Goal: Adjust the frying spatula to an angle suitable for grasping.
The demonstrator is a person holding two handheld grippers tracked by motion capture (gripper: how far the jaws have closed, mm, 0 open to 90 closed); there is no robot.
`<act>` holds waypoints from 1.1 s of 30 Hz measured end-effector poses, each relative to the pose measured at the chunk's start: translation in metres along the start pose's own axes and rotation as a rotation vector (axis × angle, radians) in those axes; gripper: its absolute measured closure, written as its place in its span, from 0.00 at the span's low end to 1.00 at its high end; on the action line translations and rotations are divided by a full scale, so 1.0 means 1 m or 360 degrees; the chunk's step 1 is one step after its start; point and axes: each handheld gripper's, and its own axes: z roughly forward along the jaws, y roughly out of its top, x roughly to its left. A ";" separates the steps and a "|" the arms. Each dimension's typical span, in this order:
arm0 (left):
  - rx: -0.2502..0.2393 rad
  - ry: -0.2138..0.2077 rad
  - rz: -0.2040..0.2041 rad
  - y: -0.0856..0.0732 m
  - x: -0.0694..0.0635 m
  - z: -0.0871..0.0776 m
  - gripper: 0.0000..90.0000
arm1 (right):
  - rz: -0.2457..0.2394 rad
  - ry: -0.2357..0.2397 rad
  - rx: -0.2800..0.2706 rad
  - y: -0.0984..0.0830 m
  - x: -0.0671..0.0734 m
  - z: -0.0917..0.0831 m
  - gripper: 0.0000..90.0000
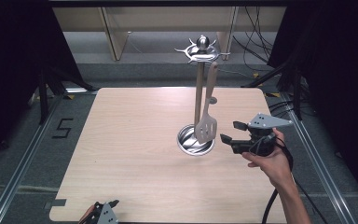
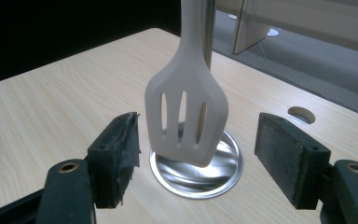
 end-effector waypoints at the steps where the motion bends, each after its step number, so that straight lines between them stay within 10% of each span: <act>1: 0.0000 0.0000 0.0000 0.000 0.000 0.000 0.18 | 0.0000 0.0000 0.0000 0.000 0.000 0.000 0.35; 14: 0.0015 0.0003 -0.0010 0.002 0.001 0.001 0.18 | 0.0024 0.0015 0.0096 -0.018 0.002 0.008 0.23; 17: -0.0007 0.0029 -0.0104 0.001 -0.002 0.003 0.18 | 0.0032 0.0024 0.0104 -0.022 0.006 0.007 0.22; 33: -0.0015 -0.0003 -0.0028 0.002 0.000 0.002 0.18 | 0.0050 0.0058 0.0170 -0.040 0.012 0.011 0.21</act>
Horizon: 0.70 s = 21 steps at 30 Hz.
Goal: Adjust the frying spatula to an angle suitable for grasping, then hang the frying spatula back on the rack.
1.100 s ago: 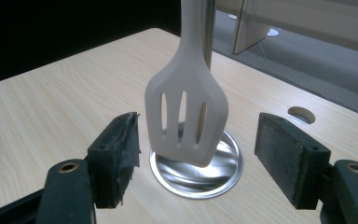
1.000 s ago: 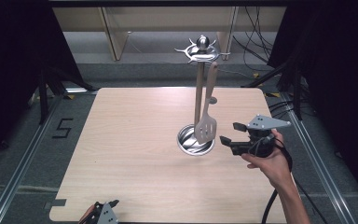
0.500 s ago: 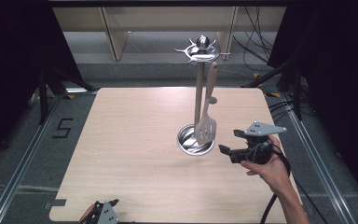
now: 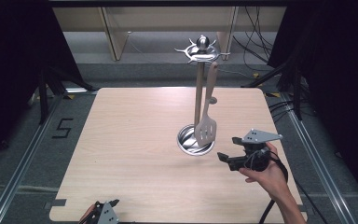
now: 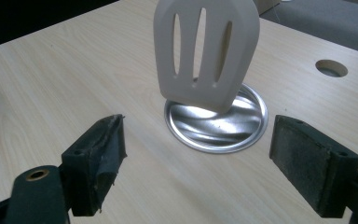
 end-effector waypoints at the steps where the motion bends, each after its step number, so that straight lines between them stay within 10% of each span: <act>1: 0.0021 0.0001 0.0013 0.000 0.001 -0.001 0.18 | -0.0014 -0.0002 -0.0023 -0.001 -0.001 0.001 0.21; 21: 0.0009 0.0014 0.0002 -0.002 0.000 -0.001 0.18 | 0.0057 -0.0017 0.0028 -0.017 -0.001 -0.001 0.22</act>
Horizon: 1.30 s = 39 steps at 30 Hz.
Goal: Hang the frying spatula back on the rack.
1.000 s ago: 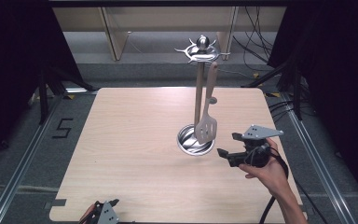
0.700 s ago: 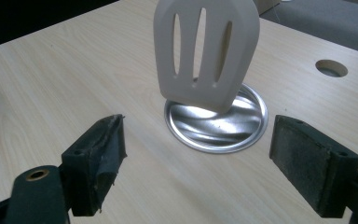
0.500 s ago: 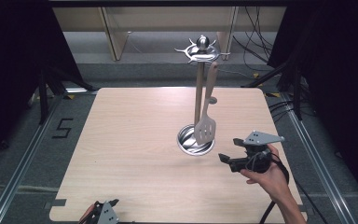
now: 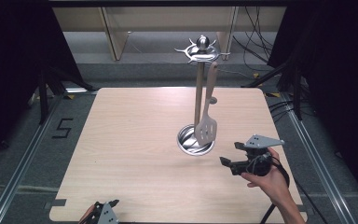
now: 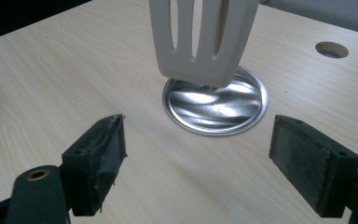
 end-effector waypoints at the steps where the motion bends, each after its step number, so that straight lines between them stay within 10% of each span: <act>1: -0.0002 0.0010 0.0004 -0.001 0.002 0.000 0.18 | 0.0000 -0.0002 0.0009 -0.001 0.001 0.000 0.22; 39: 0.0018 -0.0011 -0.0052 0.000 -0.006 0.000 0.18 | 0.0033 -0.0014 0.0017 -0.041 0.006 0.004 0.24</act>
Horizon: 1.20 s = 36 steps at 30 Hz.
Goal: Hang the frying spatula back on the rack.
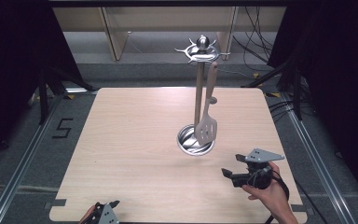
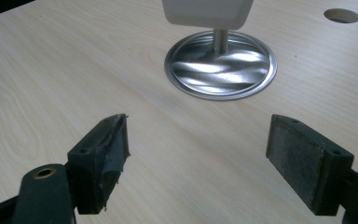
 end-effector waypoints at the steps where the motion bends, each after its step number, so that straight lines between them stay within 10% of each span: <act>1: 0.0000 0.0000 0.0000 0.000 0.000 0.000 0.18 | 0.0000 0.0000 0.0000 0.000 0.000 0.000 0.24; 16: -0.0003 -0.0011 0.0091 0.001 0.003 0.000 0.18 | -0.0020 0.0035 0.0025 -0.013 0.005 0.002 0.24; 36: -0.0019 0.0002 0.0049 0.001 0.001 0.002 0.18 | 0.0011 0.0049 0.0065 -0.024 0.012 -0.001 0.25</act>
